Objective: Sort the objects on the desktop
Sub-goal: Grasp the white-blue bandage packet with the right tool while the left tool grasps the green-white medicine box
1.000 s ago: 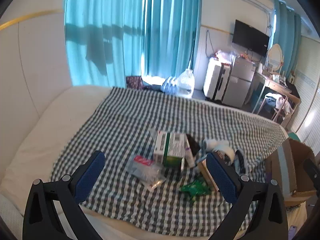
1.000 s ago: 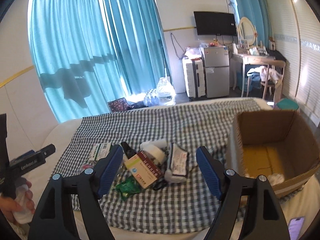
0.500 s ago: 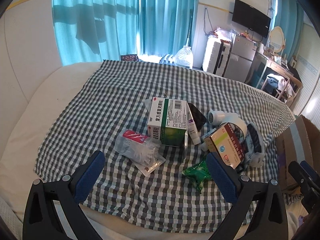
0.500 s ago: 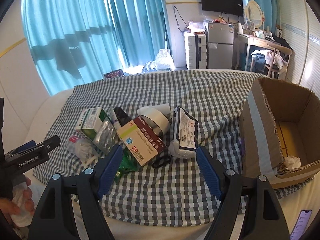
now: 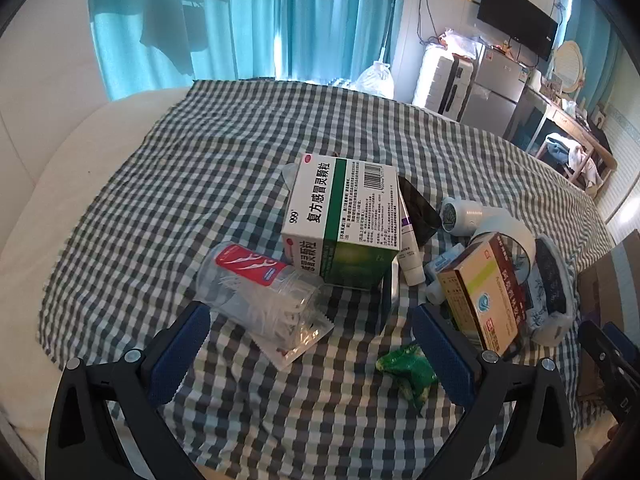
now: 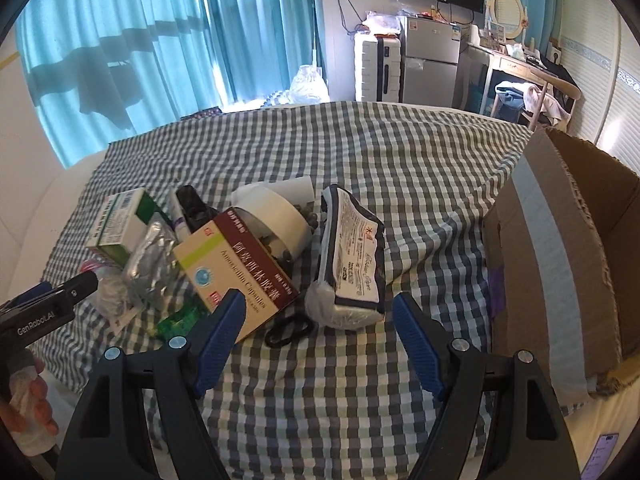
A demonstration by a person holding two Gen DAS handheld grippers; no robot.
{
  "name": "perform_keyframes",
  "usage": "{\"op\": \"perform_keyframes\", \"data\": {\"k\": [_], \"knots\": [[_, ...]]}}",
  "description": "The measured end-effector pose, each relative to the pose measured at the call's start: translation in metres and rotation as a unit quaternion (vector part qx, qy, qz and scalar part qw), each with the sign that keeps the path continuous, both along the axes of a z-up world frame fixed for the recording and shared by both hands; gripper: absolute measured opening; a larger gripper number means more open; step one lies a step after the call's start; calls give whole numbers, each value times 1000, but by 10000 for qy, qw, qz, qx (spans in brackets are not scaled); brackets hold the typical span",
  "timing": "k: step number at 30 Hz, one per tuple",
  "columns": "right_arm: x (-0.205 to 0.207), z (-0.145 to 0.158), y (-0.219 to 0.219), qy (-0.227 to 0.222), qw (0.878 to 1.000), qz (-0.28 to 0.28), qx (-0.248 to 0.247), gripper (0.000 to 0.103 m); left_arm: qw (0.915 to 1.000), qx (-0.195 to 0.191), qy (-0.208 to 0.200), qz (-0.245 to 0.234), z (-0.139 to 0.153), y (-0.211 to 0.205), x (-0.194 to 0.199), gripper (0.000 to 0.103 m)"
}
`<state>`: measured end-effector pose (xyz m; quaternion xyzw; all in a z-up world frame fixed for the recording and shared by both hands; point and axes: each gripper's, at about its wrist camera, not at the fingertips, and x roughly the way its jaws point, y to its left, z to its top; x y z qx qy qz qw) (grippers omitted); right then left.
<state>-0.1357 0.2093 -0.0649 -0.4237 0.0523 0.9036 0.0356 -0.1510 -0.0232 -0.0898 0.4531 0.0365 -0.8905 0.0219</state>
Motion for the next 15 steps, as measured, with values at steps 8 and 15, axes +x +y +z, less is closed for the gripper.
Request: {"op": "perform_keyframes", "data": {"k": [8, 15], "knots": [[-38, -30, 15, -324, 9993, -192, 5, 76, 9997, 48, -173, -179, -25, 7, -35, 103], [-49, -48, 19, -498, 9984, -258, -42, 74, 9998, 46, -118, -177, -32, 6, -54, 103]]}}
